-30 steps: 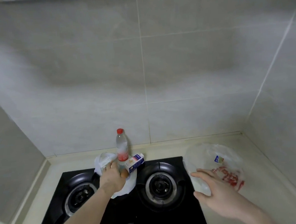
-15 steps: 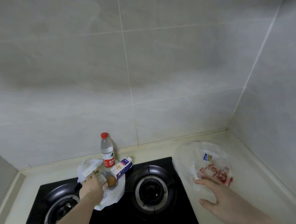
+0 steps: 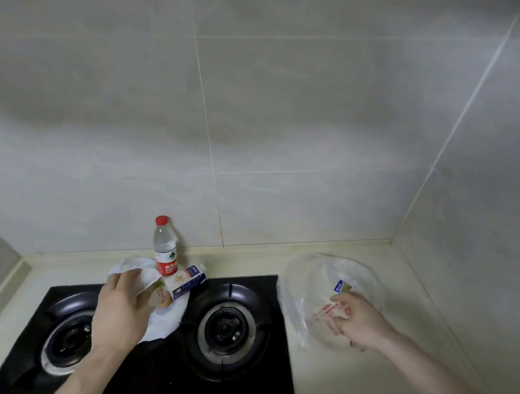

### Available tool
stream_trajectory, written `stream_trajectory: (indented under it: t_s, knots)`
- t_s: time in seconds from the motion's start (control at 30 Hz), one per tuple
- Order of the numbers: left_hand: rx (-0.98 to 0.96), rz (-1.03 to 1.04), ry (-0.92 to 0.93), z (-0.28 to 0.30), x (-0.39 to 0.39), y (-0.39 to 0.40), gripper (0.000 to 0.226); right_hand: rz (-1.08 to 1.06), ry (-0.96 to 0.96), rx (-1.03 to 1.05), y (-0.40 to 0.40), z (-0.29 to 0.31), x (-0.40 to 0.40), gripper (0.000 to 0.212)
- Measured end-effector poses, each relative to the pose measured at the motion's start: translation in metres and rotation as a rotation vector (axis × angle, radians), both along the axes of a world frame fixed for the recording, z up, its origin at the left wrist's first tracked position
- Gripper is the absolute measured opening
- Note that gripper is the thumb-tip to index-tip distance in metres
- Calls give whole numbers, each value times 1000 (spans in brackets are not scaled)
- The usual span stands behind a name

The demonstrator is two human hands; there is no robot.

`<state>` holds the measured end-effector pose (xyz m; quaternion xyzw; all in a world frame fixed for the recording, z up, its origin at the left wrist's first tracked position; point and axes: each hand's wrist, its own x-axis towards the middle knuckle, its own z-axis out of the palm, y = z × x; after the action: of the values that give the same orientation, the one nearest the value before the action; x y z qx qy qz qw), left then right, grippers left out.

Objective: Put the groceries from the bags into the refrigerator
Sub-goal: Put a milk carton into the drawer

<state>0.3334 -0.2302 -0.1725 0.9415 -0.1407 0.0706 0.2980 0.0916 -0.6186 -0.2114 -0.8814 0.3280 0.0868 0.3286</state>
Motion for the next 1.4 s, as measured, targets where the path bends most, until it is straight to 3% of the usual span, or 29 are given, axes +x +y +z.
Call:
stream_trajectory:
  t_s: [0.1, 0.23, 0.37, 0.53, 0.73, 0.93, 1.07, 1.4]
  knots:
    - [-63, -14, -15, 25, -38, -20, 44, -5, 48, 31, -38, -25, 7, 59]
    - [-126, -38, -17, 40, -83, -44, 42, 11, 128, -42, -79, -66, 25, 56]
    - [-152, -33, 31, 42, -115, -58, 42, 14, 193, -85, -92, -80, 42, 53]
    - [-176, -7, 61, 46, -145, -70, 43, 36, 248, -152, -107, -100, 63, 71]
    - [-152, 44, 63, 56, -166, -75, 40, 101, 306, -178, -120, -124, 80, 72]
    - [-124, 93, 64, 57, -171, -76, 42, 99, 253, -292, -119, -137, 80, 45]
    - [-120, 83, 82, 58, -168, -77, 40, 53, 147, -284, -119, -132, 75, 38]
    - [-219, -157, 98, 66, -157, -94, 42, -189, -309, 94, -55, -52, 25, 45]
